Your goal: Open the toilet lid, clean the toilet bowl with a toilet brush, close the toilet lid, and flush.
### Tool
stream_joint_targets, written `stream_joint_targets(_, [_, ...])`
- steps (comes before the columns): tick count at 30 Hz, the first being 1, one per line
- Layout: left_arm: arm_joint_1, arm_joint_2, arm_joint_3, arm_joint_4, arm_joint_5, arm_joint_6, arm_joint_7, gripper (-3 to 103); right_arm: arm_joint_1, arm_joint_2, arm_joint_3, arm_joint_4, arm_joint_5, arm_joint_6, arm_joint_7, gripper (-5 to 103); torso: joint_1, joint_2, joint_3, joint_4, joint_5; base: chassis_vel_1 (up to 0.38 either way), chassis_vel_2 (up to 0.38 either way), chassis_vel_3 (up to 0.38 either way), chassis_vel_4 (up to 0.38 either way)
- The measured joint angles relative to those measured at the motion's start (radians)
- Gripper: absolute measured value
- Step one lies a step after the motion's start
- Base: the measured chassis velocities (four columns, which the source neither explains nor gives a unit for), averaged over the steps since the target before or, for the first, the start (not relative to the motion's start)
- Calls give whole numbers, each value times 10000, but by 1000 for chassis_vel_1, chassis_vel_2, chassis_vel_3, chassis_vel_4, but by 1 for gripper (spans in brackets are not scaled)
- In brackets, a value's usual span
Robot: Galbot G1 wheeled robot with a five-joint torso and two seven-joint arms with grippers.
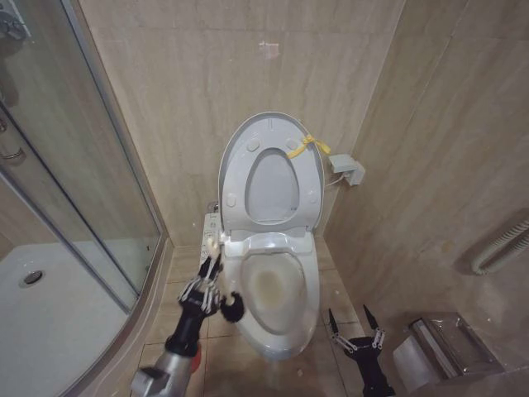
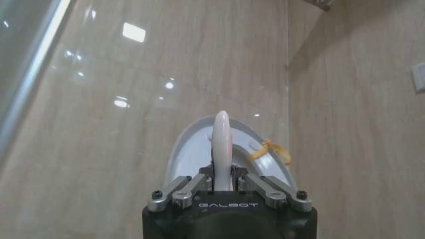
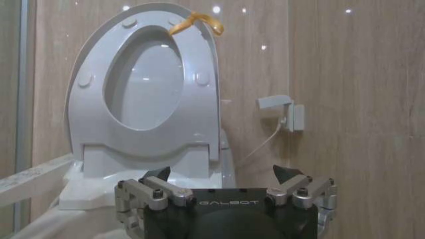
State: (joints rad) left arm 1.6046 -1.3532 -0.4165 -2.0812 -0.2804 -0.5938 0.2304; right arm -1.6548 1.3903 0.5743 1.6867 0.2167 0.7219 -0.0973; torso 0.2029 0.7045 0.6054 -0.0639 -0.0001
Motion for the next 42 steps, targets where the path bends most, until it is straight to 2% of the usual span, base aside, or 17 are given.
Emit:
stream_joint_targets(4, [708, 27, -503, -513, 534, 27, -388, 18, 105, -86, -97, -47, 66, 1, 1, 100, 0, 0, 0, -2, 2, 0, 0, 0, 0])
stream_joint_targets(8, [1209, 33, -1093, -442, 756, -87, -722, 18, 226, -81, -184, -74, 112, 1, 2, 100, 0, 0, 0, 0, 2, 0, 0, 0, 0])
stream_joint_targets(11, [1092, 79, -1630, 368, 729, -290, -829, 18, 242, 26, -216, -71, 154, 14, 2, 100, 0, 1, 0, -2, 2, 0, 0, 0, 0])
stream_joint_targets(15, [703, 96, -1929, 1172, 572, -294, -838, 18, 250, 59, -226, -66, 155, 27, 2, 100, 0, 0, 0, -3, 0, 0, 0, 0, 0])
stream_joint_targets(19, [-293, 113, -2209, 2995, 222, -251, -803, 18, 219, 31, -227, -22, 164, 29, 3, 100, 2, 0, 1, -1, -2, 0, 0, 0, 0])
stream_joint_targets(26, [-1439, 114, -2092, 4612, -256, -251, -518, 18, 198, -39, -191, -58, 173, 29, 3, 100, 2, 0, 1, -1, -1, 0, 0, 0, 0])
stream_joint_targets(31, [-2543, 7, -1752, 6766, -457, -425, -68, 18, 262, -36, -186, -155, 174, 22, 3, 100, 2, 0, 2, -2, 0, 0, 0, 0, 0])
stream_joint_targets(35, [-2916, -62, -1632, 7705, -314, -483, 51, 18, 339, -32, -163, -232, 203, 6, 8, 100, 2, 0, 1, 0, 0, 0, 0, 0, 0])
stream_joint_targets(42, [-3020, -89, -1609, 8041, 2, -428, 22, 18, 389, -15, -115, -301, 287, -5, 13, 100, 2, 0, 1, -1, 1, 0, 0, 0, 0])
